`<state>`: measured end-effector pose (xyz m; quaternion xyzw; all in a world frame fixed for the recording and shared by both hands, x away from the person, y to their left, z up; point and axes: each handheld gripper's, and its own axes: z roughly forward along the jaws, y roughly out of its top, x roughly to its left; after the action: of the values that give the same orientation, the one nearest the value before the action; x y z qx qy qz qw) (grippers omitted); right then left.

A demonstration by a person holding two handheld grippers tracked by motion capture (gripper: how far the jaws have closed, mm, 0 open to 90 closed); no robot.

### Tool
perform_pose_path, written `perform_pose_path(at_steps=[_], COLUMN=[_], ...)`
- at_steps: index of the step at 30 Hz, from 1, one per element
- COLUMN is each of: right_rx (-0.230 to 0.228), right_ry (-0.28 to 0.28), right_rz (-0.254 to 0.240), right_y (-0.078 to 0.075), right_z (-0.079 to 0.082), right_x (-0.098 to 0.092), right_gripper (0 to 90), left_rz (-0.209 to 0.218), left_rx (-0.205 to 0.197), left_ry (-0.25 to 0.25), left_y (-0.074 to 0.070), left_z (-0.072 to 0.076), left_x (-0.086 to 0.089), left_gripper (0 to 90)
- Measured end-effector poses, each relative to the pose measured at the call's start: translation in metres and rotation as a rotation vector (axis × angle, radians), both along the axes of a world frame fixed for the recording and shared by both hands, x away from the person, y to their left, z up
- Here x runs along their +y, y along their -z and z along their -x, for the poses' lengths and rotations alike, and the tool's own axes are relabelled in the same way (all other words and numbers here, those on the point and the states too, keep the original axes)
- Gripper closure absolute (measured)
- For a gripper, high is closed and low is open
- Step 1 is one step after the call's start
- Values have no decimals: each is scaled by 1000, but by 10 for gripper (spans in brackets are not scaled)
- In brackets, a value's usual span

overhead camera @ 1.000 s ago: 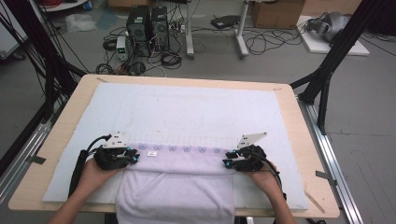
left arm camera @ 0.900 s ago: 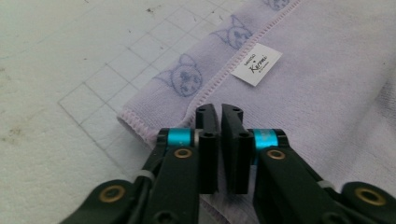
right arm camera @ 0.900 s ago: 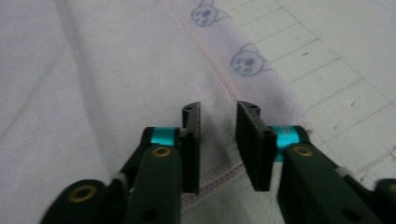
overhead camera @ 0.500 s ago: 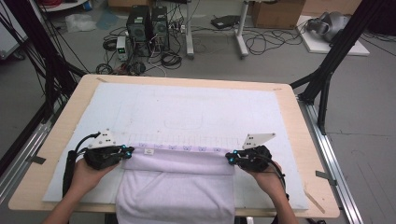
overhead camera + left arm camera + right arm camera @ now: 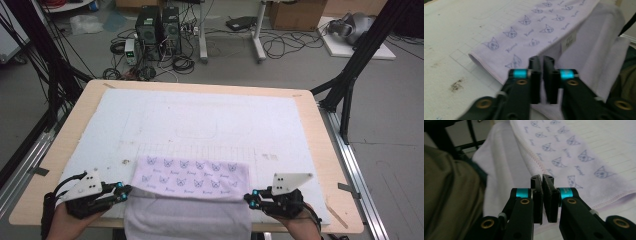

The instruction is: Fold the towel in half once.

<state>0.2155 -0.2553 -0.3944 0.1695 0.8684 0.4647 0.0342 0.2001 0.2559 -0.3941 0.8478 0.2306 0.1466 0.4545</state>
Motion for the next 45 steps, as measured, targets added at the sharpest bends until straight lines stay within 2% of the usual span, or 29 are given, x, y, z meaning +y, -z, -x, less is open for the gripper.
perform_pose_path(at_steps=[3,6,11,15,17,19,21,23,25,27,28,29,30,31,32,33,34,35,39,43,45], right_rx=[24,26,25,29,41,58,64,78,101,114,127,138,144,128,142,158,141,149,113,98,85], right_ry=[4,28,72,133,161,184,195,218,229,223,219,217,202,205,186,158,163,147,184,243,259], right_rz=[-29,-36,-4,10,24,41,67,117,118,113,118,122,123,123,112,101,113,113,162,155,155], right_y=[0,1,4,9,14,21,27,33,39,43,45,47,49,49,49,50,50,49,43,34,28], right_z=[3,-9,-40,-75,-89,-101,-108,-114,-118,-121,-121,-122,-122,-121,-121,-122,-122,-122,-126,-143,-154], right_x=[-7,-11,-5,-1,1,3,5,5,4,3,4,5,6,7,7,7,8,8,12,5,1], right_gripper=[802,755,668,587,511,479,437,405,400,403,409,424,444,520,626,694,790,842,858,860,860], left_rz=[9,8,-2,-5,-14,-25,-39,-51,-71,-91,-81,-74,-79,-82,-77,-81,-88,-92,-87,-54,-33], left_rx=[2,1,2,16,34,58,101,120,153,182,180,180,166,161,167,161,152,148,130,102,84], left_ry=[-8,-34,-79,-110,-123,-142,-159,-184,-187,-183,-184,-165,-157,-144,-130,-127,-127,-128,-161,-205,-231], left_y=[-1,-1,5,12,17,22,29,36,42,47,47,46,46,45,44,44,43,43,39,27,18], left_z=[2,-5,-35,-67,-82,-97,-111,-120,-127,-129,-129,-128,-127,-126,-126,-125,-125,-125,-130,-145,-158], left_x=[4,4,-2,-12,-17,-20,-23,-25,-26,-26,-26,-26,-26,-26,-27,-29,-30,-31,-30,-31,-32], left_gripper=[666,639,604,569,551,511,467,435,426,493,521,576,687,746,791,805,819,827,848,855,856])
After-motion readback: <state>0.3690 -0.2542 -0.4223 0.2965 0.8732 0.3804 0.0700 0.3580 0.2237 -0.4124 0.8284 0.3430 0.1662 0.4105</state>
